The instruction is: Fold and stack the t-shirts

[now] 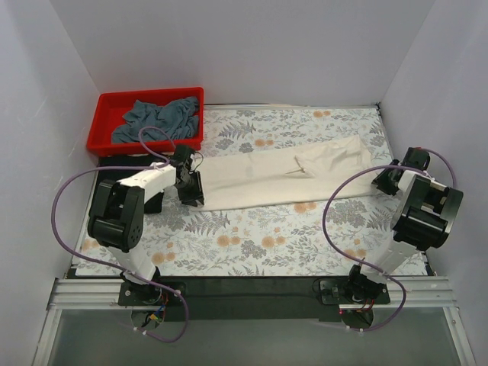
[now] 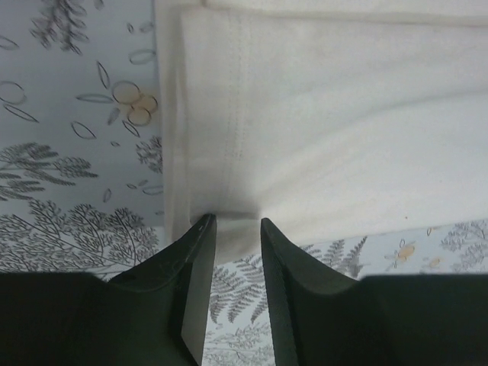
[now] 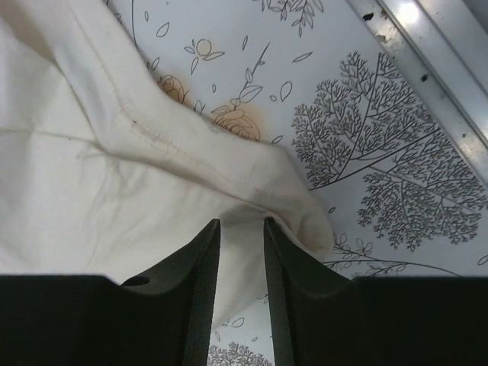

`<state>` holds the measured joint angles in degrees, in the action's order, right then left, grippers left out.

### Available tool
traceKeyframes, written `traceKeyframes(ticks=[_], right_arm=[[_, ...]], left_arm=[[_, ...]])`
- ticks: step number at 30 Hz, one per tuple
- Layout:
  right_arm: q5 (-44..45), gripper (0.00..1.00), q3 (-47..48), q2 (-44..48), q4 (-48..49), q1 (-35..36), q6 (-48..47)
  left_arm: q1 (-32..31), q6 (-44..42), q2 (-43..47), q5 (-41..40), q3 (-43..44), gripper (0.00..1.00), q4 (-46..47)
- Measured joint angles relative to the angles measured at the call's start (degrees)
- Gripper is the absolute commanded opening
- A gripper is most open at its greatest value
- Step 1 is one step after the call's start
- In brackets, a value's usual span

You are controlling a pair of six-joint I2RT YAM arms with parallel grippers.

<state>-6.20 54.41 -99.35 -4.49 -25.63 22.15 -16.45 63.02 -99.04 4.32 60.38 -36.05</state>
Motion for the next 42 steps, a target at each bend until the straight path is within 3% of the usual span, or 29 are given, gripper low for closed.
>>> traceKeyframes(ticks=[5,11,19,30,38,42], right_arm=[[2.0,0.33,1.9,-0.6,-0.8,1.4,-1.7],[4.3,0.33,2.0,3.4,-2.7,8.3,-3.1],[2.8,0.31,7.6,4.8,-0.3,13.7,-4.8],[-0.2,0.16,26.5,-15.2,6.4,13.6,-5.9],[0.1,0.16,32.3,-26.8,6.5,12.5,-4.6],[0.0,0.18,33.8,-27.8,6.7,11.0,-3.0]], left_arm=[[-0.6,0.3,3.1,5.9,-2.9,0.5,-2.9],[-1.4,0.8,7.9,6.5,-2.1,0.67,-6.8],[-1.3,1.7,8.9,3.5,4.3,0.65,-4.0],[-1.3,2.4,6.6,1.7,4.8,0.61,-1.2],[-1.3,3.4,5.1,0.6,4.7,0.6,-1.2],[-1.3,3.7,4.6,0.4,4.4,0.6,-1.3]])
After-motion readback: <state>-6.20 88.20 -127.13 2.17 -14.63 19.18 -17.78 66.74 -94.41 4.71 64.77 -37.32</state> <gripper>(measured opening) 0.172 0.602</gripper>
